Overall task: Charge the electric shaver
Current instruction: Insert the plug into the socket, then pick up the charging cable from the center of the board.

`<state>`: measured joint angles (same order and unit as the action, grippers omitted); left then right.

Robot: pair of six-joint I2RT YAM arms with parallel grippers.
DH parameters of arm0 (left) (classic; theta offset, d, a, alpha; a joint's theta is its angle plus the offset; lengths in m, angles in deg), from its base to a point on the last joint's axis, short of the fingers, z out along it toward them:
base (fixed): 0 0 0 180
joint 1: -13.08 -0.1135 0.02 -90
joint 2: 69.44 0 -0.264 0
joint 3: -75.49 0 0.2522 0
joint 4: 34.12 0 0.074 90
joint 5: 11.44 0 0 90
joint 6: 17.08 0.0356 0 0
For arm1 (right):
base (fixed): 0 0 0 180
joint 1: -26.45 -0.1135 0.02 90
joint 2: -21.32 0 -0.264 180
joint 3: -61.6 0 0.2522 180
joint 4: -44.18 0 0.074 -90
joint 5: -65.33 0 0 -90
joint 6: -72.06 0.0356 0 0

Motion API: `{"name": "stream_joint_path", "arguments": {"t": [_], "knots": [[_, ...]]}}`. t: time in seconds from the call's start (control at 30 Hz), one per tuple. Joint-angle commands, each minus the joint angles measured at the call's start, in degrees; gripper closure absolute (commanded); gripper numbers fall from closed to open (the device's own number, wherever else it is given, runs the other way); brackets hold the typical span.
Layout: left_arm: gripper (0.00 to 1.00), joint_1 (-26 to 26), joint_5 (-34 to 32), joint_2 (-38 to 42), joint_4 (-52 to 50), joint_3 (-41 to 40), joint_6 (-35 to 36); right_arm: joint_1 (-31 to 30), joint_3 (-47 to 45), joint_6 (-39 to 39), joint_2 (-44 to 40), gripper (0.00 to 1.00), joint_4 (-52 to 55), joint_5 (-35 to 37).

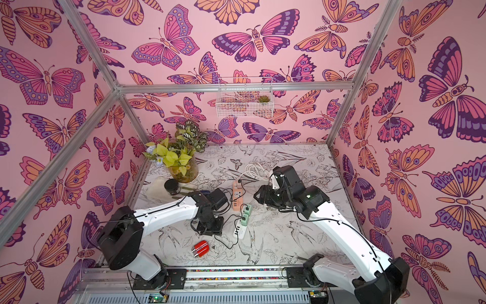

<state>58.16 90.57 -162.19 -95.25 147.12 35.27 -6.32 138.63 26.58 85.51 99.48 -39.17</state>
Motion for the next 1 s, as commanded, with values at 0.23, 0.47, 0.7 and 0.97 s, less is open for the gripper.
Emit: {"name": "stream_joint_path", "arguments": {"t": [0.23,0.47,0.7,0.97], "knots": [[0.61,-1.13,-1.45,-4.68,8.67,-3.06,3.47,-0.62,-0.78,1.35,-1.73,0.39,-0.42,1.36],[0.81,-1.08,-2.78,-3.37,9.49,-4.88,3.8,-0.62,-1.17,1.53,-1.96,0.4,-0.41,1.49],[1.0,-0.12,-3.02,4.33,7.56,-1.59,3.07,-0.62,-0.7,1.79,-0.99,0.4,-1.15,0.38],[1.0,0.22,-1.91,12.51,6.46,3.48,3.27,-0.46,2.16,2.31,1.57,0.4,-2.96,-2.58]]}}
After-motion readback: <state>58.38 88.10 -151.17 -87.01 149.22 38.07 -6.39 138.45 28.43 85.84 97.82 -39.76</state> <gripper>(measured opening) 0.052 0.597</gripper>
